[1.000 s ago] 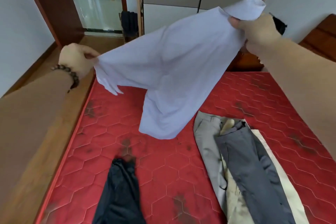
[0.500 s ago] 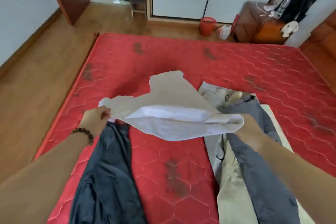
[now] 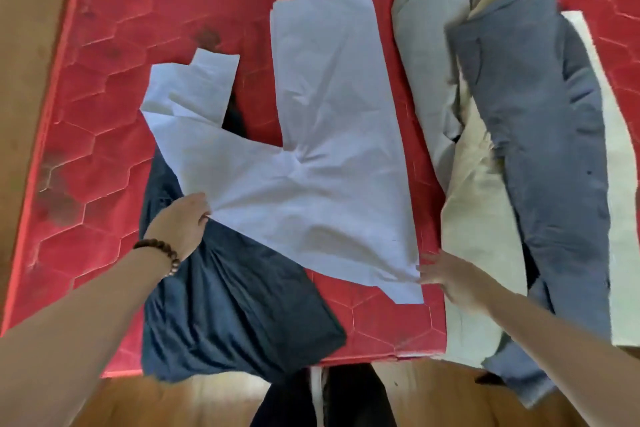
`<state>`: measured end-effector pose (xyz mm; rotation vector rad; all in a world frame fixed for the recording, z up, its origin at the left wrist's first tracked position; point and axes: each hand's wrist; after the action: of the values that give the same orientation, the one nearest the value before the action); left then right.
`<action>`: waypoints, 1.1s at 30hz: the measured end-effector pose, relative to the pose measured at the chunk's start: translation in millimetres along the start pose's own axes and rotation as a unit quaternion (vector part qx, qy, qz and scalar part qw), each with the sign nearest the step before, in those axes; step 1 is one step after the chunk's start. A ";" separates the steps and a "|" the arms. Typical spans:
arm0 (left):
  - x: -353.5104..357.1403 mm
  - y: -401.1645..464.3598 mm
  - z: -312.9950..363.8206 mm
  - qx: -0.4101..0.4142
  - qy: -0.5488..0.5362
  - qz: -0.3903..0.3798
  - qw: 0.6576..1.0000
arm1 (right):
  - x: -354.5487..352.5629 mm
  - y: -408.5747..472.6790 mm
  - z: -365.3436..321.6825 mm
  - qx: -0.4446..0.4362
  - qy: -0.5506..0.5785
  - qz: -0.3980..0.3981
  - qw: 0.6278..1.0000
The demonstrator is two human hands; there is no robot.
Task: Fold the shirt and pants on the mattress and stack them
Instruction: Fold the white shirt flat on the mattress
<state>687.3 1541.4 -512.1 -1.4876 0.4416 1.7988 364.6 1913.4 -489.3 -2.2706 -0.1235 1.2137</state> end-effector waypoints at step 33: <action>67.4 -12.7 124.7 0.177 0.111 -0.079 0.975 | 86.4 41.9 -80.2 -0.017 -0.092 0.192 0.977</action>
<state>607.8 1656.0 -540.2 -1.4293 0.6960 1.3532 471.4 1872.2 -539.8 -2.2737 0.2403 1.6288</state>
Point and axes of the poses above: each hand's wrist, its own y-axis towards the middle knuckle, its own x-axis out of the palm, z = x × y, and after that the axes turned 7 degrees about z, right-handed
